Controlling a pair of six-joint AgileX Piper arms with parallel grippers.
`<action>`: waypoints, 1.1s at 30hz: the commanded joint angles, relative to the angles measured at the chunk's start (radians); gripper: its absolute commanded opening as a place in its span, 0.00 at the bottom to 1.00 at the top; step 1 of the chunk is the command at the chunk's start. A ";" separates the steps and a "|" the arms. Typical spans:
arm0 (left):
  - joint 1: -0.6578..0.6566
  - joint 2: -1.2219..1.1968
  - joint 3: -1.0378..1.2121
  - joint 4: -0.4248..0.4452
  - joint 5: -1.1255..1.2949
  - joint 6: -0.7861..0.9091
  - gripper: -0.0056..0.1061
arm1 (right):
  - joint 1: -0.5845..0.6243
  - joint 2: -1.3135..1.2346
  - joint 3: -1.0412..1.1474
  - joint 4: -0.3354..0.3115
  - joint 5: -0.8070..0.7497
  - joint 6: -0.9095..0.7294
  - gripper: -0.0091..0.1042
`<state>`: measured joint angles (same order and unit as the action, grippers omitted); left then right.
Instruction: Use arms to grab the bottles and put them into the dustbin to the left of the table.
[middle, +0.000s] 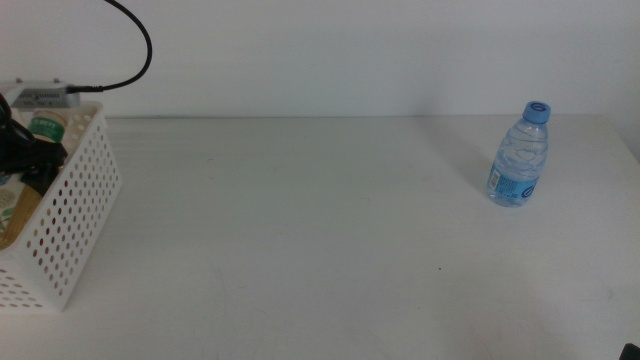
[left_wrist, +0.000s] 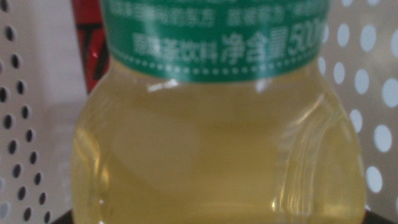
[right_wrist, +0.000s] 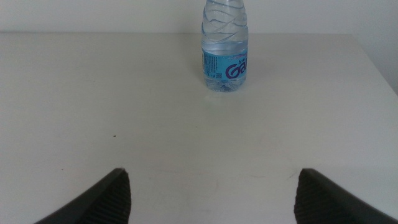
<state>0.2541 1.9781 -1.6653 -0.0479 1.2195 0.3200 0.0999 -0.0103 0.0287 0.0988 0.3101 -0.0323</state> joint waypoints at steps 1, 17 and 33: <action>0.000 -0.060 -0.042 -0.019 0.028 -0.002 0.02 | -0.005 -0.027 -0.009 -0.004 -0.074 -0.010 0.70; 0.000 -0.045 -0.043 -0.009 0.043 0.049 0.68 | -0.005 -0.027 -0.009 -0.004 -0.074 -0.010 0.70; -0.002 -0.243 -0.043 -0.077 -0.014 -0.018 0.86 | -0.005 -0.027 -0.009 -0.004 -0.074 -0.010 0.70</action>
<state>0.2541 1.8190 -1.6765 -0.0792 1.2239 0.3183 0.0999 -0.0103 0.0287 0.0988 0.3101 -0.0323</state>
